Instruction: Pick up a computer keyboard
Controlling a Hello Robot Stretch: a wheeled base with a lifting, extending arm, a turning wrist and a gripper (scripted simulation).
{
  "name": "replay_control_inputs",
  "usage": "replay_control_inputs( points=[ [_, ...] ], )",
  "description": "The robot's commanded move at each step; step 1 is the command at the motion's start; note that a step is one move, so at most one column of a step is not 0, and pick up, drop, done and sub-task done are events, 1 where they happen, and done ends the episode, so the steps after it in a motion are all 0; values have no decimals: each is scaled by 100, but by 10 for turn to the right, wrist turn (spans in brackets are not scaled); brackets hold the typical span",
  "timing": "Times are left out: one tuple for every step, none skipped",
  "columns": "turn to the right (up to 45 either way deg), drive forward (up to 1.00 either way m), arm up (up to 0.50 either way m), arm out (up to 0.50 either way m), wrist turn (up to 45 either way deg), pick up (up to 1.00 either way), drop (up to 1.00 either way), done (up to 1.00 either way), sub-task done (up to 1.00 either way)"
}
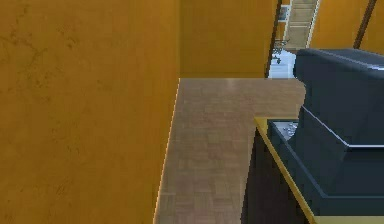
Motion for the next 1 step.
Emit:
replay_control_inputs(
  points=[
    [0,0,10,0,0,0,0,0,0]
  ],
)
